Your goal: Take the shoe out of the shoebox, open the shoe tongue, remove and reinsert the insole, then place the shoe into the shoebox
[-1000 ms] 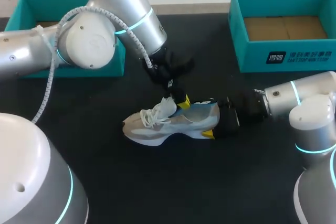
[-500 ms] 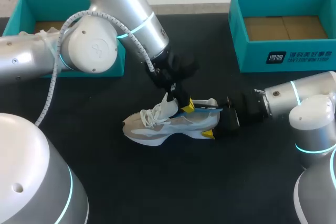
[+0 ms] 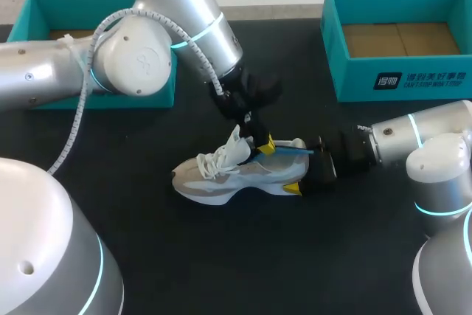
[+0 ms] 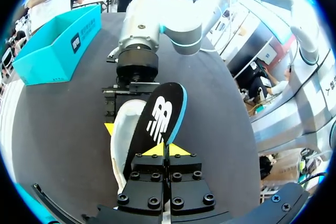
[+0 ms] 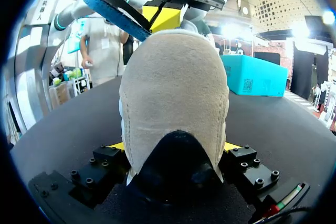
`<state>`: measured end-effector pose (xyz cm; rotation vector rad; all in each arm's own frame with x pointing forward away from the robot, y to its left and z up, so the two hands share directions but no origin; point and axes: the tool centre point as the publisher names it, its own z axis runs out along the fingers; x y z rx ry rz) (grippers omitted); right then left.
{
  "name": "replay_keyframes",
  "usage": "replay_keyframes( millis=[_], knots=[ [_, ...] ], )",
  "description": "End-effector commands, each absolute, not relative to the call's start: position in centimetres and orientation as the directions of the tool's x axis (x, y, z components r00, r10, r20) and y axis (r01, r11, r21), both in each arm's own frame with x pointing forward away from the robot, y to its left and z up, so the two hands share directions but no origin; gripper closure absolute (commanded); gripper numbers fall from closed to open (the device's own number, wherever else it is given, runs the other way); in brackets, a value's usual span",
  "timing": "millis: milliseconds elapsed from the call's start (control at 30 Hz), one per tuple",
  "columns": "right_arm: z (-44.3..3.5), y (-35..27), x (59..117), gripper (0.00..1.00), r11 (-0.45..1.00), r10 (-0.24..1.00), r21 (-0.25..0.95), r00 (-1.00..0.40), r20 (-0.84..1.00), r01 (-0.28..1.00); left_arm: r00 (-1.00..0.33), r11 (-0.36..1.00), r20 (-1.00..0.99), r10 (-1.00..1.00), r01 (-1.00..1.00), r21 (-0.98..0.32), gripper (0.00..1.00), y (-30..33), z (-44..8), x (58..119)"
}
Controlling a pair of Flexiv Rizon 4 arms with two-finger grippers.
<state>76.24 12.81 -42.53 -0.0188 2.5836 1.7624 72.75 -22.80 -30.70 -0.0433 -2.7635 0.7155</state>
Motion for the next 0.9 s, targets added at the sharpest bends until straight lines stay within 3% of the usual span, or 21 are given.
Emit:
replay_keyframes(
  millis=[33, 400, 433, 500, 533, 567, 600, 667, 900],
  knots=[
    [-42.9, 13.2, 76.3, 1.00, 0.368, 0.000, 0.930, -1.000, -0.019, -0.018, -0.959, 0.869, 0.267, 0.101, -0.046, -0.493, 1.00, -22.4, -31.0, 72.4],
    [-42.9, 13.2, 76.3, 1.00, 0.368, 0.000, 0.930, -1.000, -0.019, -0.018, -0.956, 0.859, 0.271, 0.109, -0.046, -0.509, 1.00, -22.9, -31.0, 72.1],
    [-42.9, 13.2, 76.3, 1.00, 0.368, 0.000, 0.930, -1.000, -0.019, -0.018, -0.957, 0.856, 0.268, 0.113, -0.043, -0.516, 0.93, -22.8, -30.8, 71.9],
    [-42.9, 13.2, 76.3, 1.00, 0.368, 0.000, 0.930, -1.000, -0.019, -0.018, -0.960, 0.846, 0.254, 0.117, -0.037, -0.531, 0.60, -22.7, -30.1, 71.7],
    [-42.9, 13.2, 76.3, 1.00, 0.368, 0.000, 0.930, -1.000, -0.019, -0.018, -0.960, 0.843, 0.251, 0.122, -0.033, -0.537, 0.51, -22.6, -29.8, 71.6],
    [-42.9, 13.2, 76.3, 1.00, 0.368, 0.000, 0.930, -1.000, -0.019, -0.018, -0.962, 0.838, 0.243, 0.127, -0.027, -0.545, 0.25, -22.5, -29.5, 71.5],
    [-42.9, 13.2, 76.3, 1.00, 0.368, 0.000, 0.930, -1.000, -0.019, -0.018, -0.964, 0.835, 0.234, 0.126, -0.024, -0.550, 0.15, -22.4, -29.2, 71.4],
    [-42.9, 13.2, 76.3, 1.00, 0.368, 0.000, 0.930, -1.000, -0.019, -0.018, -0.965, 0.831, 0.224, 0.134, -0.014, -0.556, 0.09, -22.2, -28.9, 71.3],
    [-42.9, 13.2, 76.3, 1.00, 0.368, 0.000, 0.930, -1.000, -0.019, -0.018, -0.981, 0.823, 0.157, 0.118, 0.008, -0.568, 0.05, -21.1, -28.6, 70.9]
  ],
)
